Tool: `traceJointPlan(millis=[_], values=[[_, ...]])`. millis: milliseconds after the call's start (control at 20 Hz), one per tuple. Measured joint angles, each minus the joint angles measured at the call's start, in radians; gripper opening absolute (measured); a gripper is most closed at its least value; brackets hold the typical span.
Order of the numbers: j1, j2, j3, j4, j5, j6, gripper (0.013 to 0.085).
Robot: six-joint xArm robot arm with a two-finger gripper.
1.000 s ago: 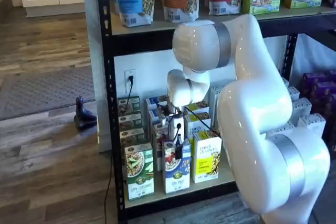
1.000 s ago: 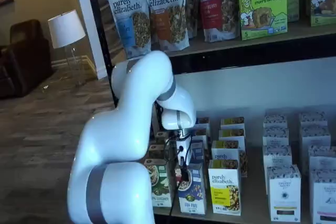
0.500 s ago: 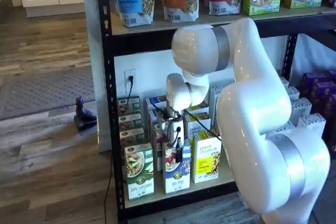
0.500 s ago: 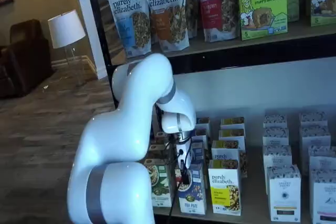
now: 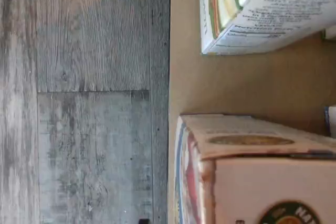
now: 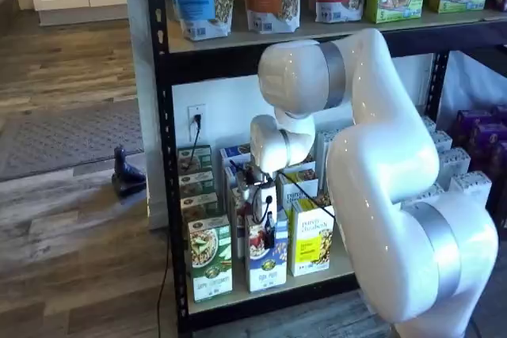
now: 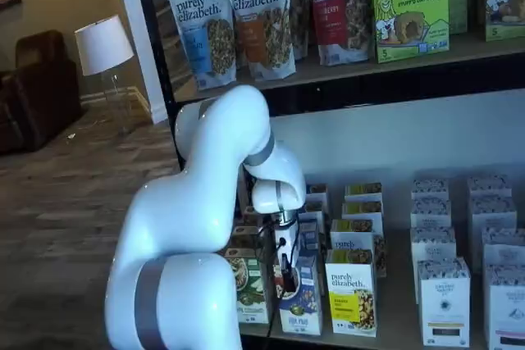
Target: Pick up the blue and white box that is on the bottom shelf, the second box from the left
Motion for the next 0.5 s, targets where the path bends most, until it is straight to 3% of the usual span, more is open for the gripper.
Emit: traceJointPlan(millis=[300, 500], values=[[-0.001, -0.005, 0.01, 0.005, -0.01, -0.005, 0.065], [-0.001, -0.01, 0.019, -0.004, -0.015, 0.002, 0.065]])
